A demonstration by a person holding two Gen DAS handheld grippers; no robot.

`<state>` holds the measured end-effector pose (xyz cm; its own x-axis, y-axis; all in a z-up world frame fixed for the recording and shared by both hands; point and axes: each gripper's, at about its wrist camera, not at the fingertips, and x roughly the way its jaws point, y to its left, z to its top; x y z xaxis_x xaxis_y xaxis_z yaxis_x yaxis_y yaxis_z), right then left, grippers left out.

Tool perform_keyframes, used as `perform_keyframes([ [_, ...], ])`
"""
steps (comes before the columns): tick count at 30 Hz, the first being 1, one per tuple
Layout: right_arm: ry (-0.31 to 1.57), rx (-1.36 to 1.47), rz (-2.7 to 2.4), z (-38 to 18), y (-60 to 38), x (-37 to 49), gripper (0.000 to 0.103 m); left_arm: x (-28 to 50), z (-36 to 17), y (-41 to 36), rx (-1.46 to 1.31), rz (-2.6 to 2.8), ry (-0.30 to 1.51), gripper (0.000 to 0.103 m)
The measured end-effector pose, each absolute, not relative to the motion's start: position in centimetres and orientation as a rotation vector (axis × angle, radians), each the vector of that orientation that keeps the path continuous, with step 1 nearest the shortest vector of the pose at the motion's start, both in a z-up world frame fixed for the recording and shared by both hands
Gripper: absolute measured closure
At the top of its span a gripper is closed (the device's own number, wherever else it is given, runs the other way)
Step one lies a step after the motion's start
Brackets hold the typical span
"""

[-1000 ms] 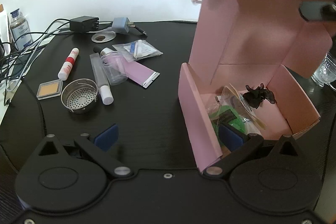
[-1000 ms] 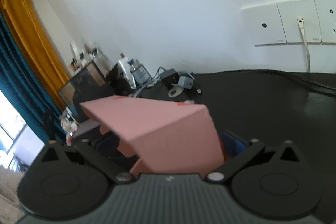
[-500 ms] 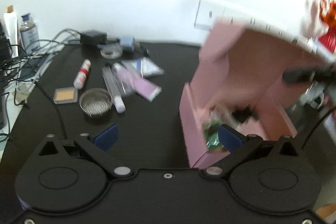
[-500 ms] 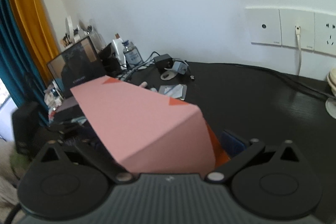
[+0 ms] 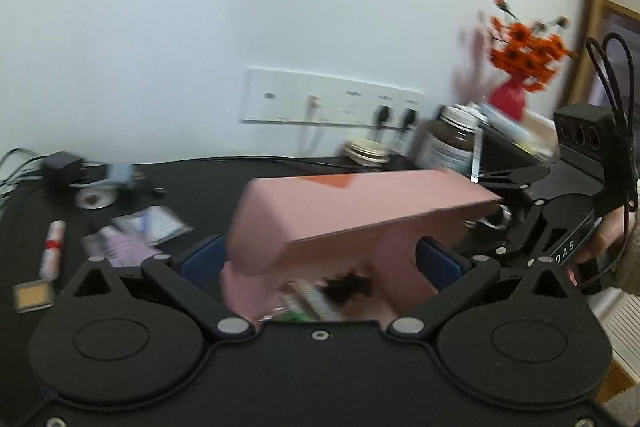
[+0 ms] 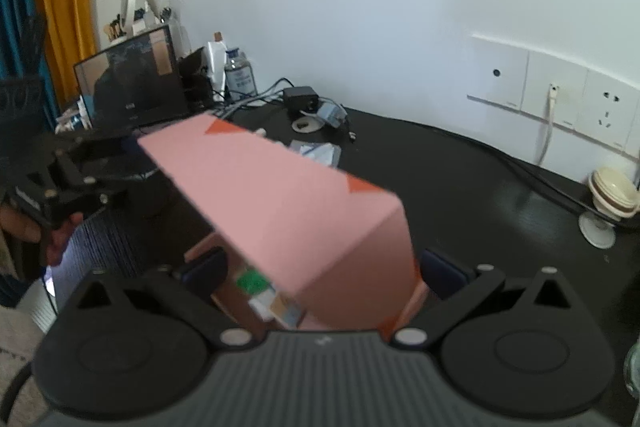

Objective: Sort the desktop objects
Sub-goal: 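Press the lid shut onto the pink box with the right gripper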

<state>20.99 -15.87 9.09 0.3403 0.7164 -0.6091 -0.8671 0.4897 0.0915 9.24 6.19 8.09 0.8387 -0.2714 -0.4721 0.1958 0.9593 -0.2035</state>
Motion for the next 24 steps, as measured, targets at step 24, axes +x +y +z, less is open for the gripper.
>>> perform_keyframes([
  [24, 0.898, 0.764, 0.943, 7.1, -21.5, 24.6, 0.001, 9.2, 7.6, 6.1, -0.21, -0.248, 0.574, 0.0],
])
